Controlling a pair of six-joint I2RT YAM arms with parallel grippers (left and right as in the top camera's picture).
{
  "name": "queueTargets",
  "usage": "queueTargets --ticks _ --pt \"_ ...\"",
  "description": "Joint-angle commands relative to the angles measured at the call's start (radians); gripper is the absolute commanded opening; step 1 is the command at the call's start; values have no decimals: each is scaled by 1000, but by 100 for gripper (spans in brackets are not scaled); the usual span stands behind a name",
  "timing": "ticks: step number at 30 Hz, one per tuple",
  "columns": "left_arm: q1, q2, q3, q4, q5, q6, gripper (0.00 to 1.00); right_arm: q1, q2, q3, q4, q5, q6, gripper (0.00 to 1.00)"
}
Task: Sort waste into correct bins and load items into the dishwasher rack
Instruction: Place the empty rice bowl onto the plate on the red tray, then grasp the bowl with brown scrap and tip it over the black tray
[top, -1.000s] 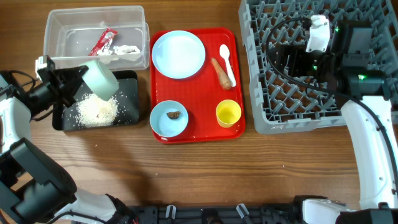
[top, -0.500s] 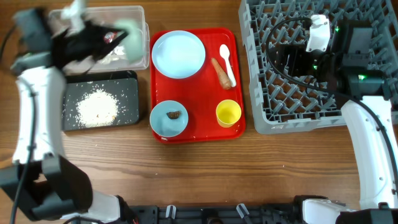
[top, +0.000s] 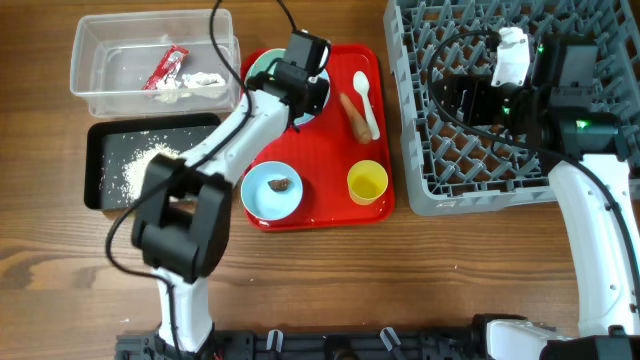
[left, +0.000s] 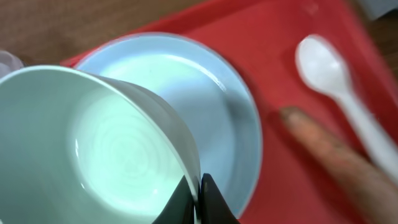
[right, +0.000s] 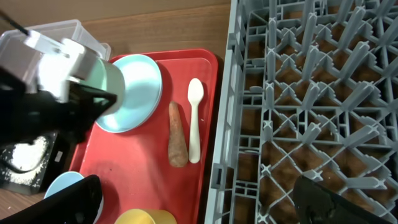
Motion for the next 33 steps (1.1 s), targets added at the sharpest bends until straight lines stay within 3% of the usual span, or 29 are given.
queueTargets --ticks 1,2,3,7,9,11,15,18,23,28,29,32,33 --pt "3 38 0 27 -44 25 4 3 6 18 -25 3 10 100" --pt "3 43 0 26 -43 24 5 3 6 18 -35 3 9 100" --pt "5 49 0 18 -43 24 14 3 6 18 -43 3 9 100" --pt "4 41 4 1 -49 24 71 3 6 18 -48 4 7 100" --pt "2 -16 11 -59 -50 11 82 3 6 18 -49 3 8 100" --pt "0 -89 11 -158 -33 -31 83 3 6 18 -49 3 8 100" --pt "-18 -216 11 -418 218 -92 80 3 6 18 -47 3 8 99" --pt "-51 -209 -17 -544 253 -241 76 3 6 18 -47 3 8 100" --pt "-121 -158 -180 -509 243 -299 74 3 6 18 -47 3 9 100" --pt "-130 -136 -264 -443 192 -368 61 3 6 18 -58 3 9 100" --pt "-130 -136 -268 -433 193 -375 56 3 6 18 -58 3 10 100" --pt "-131 -136 -267 -412 193 -378 8 3 6 18 -60 3 10 100" --pt "-130 -137 -266 -409 195 -390 4 3 6 18 -60 3 10 100"
